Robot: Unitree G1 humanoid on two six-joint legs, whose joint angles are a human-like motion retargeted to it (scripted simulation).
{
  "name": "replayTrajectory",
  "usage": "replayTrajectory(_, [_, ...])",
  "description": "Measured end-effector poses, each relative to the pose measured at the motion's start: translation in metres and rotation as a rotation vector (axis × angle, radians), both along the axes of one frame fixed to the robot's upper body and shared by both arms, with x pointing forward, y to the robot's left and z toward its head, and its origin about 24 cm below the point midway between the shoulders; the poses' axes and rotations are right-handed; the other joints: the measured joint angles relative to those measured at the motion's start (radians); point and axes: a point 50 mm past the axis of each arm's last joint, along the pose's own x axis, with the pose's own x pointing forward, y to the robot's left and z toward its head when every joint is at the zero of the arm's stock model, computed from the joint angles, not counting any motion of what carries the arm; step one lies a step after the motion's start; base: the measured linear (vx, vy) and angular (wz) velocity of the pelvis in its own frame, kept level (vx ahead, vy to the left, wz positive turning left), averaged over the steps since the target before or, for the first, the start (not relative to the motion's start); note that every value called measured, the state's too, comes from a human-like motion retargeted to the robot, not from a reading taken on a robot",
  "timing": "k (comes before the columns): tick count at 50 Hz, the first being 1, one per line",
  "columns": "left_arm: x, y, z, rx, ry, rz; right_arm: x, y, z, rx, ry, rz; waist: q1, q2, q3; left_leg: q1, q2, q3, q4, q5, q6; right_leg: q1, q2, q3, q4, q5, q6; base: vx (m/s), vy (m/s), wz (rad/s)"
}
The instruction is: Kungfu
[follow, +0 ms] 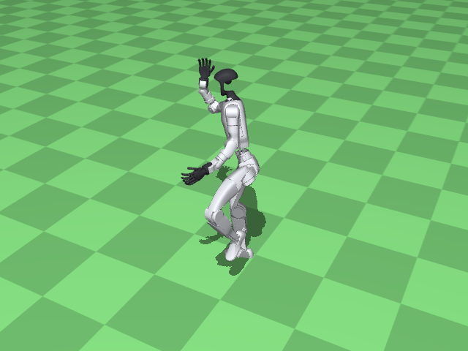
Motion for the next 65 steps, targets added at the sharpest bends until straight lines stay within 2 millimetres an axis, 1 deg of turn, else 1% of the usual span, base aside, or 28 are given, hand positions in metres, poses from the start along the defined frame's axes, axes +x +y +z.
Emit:
replayTrajectory(3, [-0.018,-0.008,-0.003,-0.034,-0.05,0.062,0.01,0.006,-0.01,-0.048,0.102,-0.043,-0.031,0.024,-0.061,0.07,-0.213,0.113,0.238,-0.058,-0.12,-0.006,-0.039,-0.067,-0.058,0.025,0.017,0.16,0.3,1.18])
replayTrajectory(6, [-0.025,-0.003,0.001,-0.012,-0.067,0.039,0.023,0.013,-0.02,-0.08,0.217,-0.015,-0.055,0.017,-0.123,0.15,-0.358,0.237,0.318,-0.086,-0.143,-0.009,-0.086,-0.131,-0.089,0.025,0.048,0.22,0.24,1.65])
replayTrajectory(10, [-0.021,0.022,0.035,0.069,-0.17,0.039,0.047,0.034,-0.041,-0.169,0.421,0.088,-0.044,-0.02,-0.19,0.17,-0.389,0.176,0.211,-0.082,-0.142,0.025,-0.098,-0.212,-0.098,-0.007,0.081,0.29,-0.01,1.24])
replayTrajectory(13, [-0.006,0.042,0.081,0.179,-0.292,0.067,0.07,0.058,-0.058,-0.254,0.559,0.166,0.037,-0.027,-0.177,0.171,-0.268,0.033,0.012,-0.054,-0.083,0.12,-0.028,-0.257,-0.119,-0.016,0.104,0.32,0.09,0.45])
replayTrajectory(15, [0.008,0.053,0.115,0.259,-0.363,0.079,0.086,0.075,-0.067,-0.315,0.668,0.233,0.1,-0.051,-0.156,0.178,-0.253,-0.028,-0.191,0.001,-0.05,0.18,-0.009,-0.266,-0.132,-0.017,0.127,0.29,0.19,0.81])
replayTrajectory(18, [0.038,0.061,0.17,0.371,-0.463,0.083,0.118,0.094,-0.081,-0.428,0.829,0.297,0.172,-0.109,-0.114,0.231,-0.313,-0.074,-0.59,0.138,-0.044,0.269,-0.016,-0.292,-0.148,-0.025,0.189,0.33,0.11,1.59])
replayTrajectory(22, [0.074,0.072,0.252,0.541,-0.563,0.166,0.183,0.108,-0.096,-0.481,1.051,0.302,0.234,-0.17,-0.018,0.401,-0.397,-0.046,-1.148,0.385,-0.098,0.41,-0.023,-0.334,-0.146,-0.061,0.283,0.37,-0.07,1.85])
replayTrajectory(25, [0.09,0.09,0.29,0.598,-0.554,0.284,0.232,0.121,-0.116,-0.409,1.225,0.266,0.279,-0.145,0.013,0.448,-0.421,-0.097,-1.243,0.39,-0.085,0.527,0.005,-0.414,-0.145,-0.076,0.336,0.76,0.26,1.22])
replayTrajectory(28, [0.107,0.102,0.283,0.526,-0.446,0.274,0.256,0.129,-0.145,-0.326,1.336,0.171,0.251,-0.199,-0.079,0.465,-0.521,0.009,-1.336,0.145,0.093,0.517,-0.043,-0.485,-0.149,-0.031,0.384,0.96,0.47,1.62])
replayTrajectory(30, [0.113,0.107,0.28,0.46,-0.426,0.206,0.261,0.139,-0.157,-0.194,1.353,0.131,0.258,-0.221,-0.099,0.436,-0.552,-0.008,-1.3,0.071,0.117,0.525,-0.055,-0.493,-0.15,0.012,0.386,0.61,0.3,0.88])
replayTrajectory(32, [0.114,0.11,0.29,0.436,-0.454,0.165,0.258,0.14,-0.141,-0.049,1.254,0.14,0.268,-0.244,-0.066,0.411,-0.576,-0.029,-1.254,0.023,0.122,0.538,-0.072,-0.481,-0.145,0.074,0.377,0.58,0.22,0.81])
replayTrajectory(35, [0.111,0.111,0.307,0.468,-0.495,0.215,0.256,0.118,-0.122,0.141,1.167,0.133,0.296,-0.297,-0.022,0.437,-0.634,-0.045,-1.262,-0.015,0.129,0.582,-0.108,-0.505,-0.145,0.205,0.377,0.69,0.11,0.9])
replayTrajectory(38, [0.109,0.111,0.317,0.494,-0.511,0.258,0.254,0.103,-0.112,0.173,1.122,0.065,0.281,-0.307,-0.034,0.41,-0.677,-0.092,-1.261,-0.034,0.177,0.564,-0.098,-0.456,-0.111,0.337,0.341,0.66,0.08,1.09])
replayTrajectory(40, [0.113,0.109,0.316,0.462,-0.515,0.236,0.25,0.096,-0.106,0.155,1.092,0.008,0.26,-0.288,-0.034,0.4,-0.715,-0.132,-1.269,-0.039,0.213,0.541,-0.075,-0.406,-0.074,0.324,0.352,0.32,0.09,1.4])
replayTrajectory(42, [0.119,0.101,0.307,0.421,-0.509,0.18,0.248,0.086,-0.112,0.123,1.089,-0.052,0.224,-0.256,-0.023,0.416,-0.769,-0.191,-1.281,-0.047,0.238,0.506,0.004,-0.27,-0.04,0.151,0.434,0.41,0.01,1.78])
replayTrajectory(43, [0.123,0.097,0.301,0.407,-0.499,0.148,0.248,0.081,-0.119,0.102,1.101,-0.081,0.205,-0.24,-0.025,0.412,-0.774,-0.234,-1.275,-0.046,0.238,0.466,0.1,-0.134,-0.032,0.069,0.449,0.47,-0.09,1.78])
replayTrajectory(45, [0.129,0.087,0.275,0.381,-0.443,0.057,0.25,0.067,-0.152,0.066,1.193,-0.157,0.155,-0.22,-0.028,0.45,-0.836,-0.278,-1.299,-0.046,0.263,0.398,0.143,-0.022,-0.003,-0.046,0.453,0.54,0.05,1.77])
replayTrajectory(47, [0.136,0.068,0.231,0.368,-0.334,-0.07,0.251,0.053,-0.207,0.06,1.348,-0.22,0.111,-0.191,-0.022,0.525,-0.892,-0.307,-1.359,-0.034,0.288,0.311,0.097,0.003,0.029,-0.098,0.429,0.55,0.19,1.22])
replayTrajectory(49, [0.136,0.044,0.172,0.347,-0.175,-0.202,0.242,0.045,-0.28,0.076,1.543,-0.235,0.084,-0.14,-0.009,0.58,-0.883,-0.337,-1.396,-0.025,0.282,0.186,0.124,0.059,0.049,-0.104,0.33,0.33,0.11,0.2])
replayTrajectory(50, [0.132,0.031,0.139,0.328,-0.084,-0.267,0.233,0.043,-0.322,0.093,1.663,-0.232,0.071,-0.117,-0.006,0.602,-0.873,-0.342,-1.412,-0.021,0.277,0.114,0.135,0.077,0.055,-0.087,0.277,0.25,0.12,-0.02])
replayTrajectory(52, [0.111,-0.007,0.06,0.214,0.158,-0.427,0.195,0.039,-0.423,0.162,2.024,-0.242,0.007,-0.091,0.027,0.677,-0.897,-0.355,-1.465,-0.01,0.268,0.016,0.158,0.145,0.005,0.084,0.304,0.26,0.14,0.42])
replayTrajectory(54, [0.068,-0.053,-0.012,0.022,0.413,-0.644,0.118,0.029,-0.527,0.212,2.543,-0.319,-0.078,-0.048,0.07,0.765,-0.924,-0.387,-1.522,0.006,0.28,-0.062,0.168,0.165,-0.089,0.316,0.274,0.22,0.13,0.78])
replayTrajectory(55, [0.043,-0.071,-0.038,-0.084,0.507,-0.757,0.063,0.022,-0.567,0.218,2.848,-0.379,-0.119,-0.021,0.092,0.802,-0.931,-0.404,-1.546,0.013,0.294,-0.103,0.177,0.176,-0.148,0.429,0.22,0.2,0.09,0.73])
replayTrajectory(56, [0.026,-0.088,-0.052,-0.176,0.548,-0.814,0.001,0.011,-0.591,-0.158,-3.023,0.467,-0.156,0.012,0.109,0.835,-0.923,-0.431,-1.568,0.015,0.302,-0.145,0.205,0.197,-0.205,0.446,0.144,0.24,0.08,0.63])
replayTrajectory(58, [0.003,-0.132,-0.069,-0.315,0.575,-0.797,-0.123,-0.02,-0.597,0.035,-2.413,0.44,-0.206,0.081,0.141,0.877,-0.89,-0.475,-1.599,0.012,0.31,-0.238,0.256,0.232,-0.294,0.395,0.033,0.3,0.08,0.32])
replayTrajectory(60, [-0.015,-0.188,-0.073,-0.46,0.552,-0.677,-0.237,-0.043,-0.573,0.144,-1.984,0.405,-0.226,0.108,0.177,0.919,-0.872,-0.486,-1.609,-0.001,0.306,-0.303,0.282,0.159,-0.324,0.329,0.007,0.32,0.04,0.05])
replayTrajectory(62, [-0.032,-0.227,-0.072,-0.672,0.537,-0.583,-0.331,-0.047,-0.541,0.187,-1.818,0.353,-0.256,0.102,0.195,0.963,-0.877,-0.495,-1.626,-0.011,0.288,-0.33,0.275,0.054,-0.302,0.278,0.037,0.4,-0.13,0.1])
replayTrajectory(65, [-0.022,-0.235,-0.065,-0.742,0.502,-0.79,-0.429,-0.032,-0.484,0.207,-1.741,0.284,-0.286,0.106,0.165,0.981,-0.855,-0.485,-1.637,-0.038,0.251,-0.392,0.315,0.049,-0.198,0.275,-0.014,0.36,-0.26,0.03])
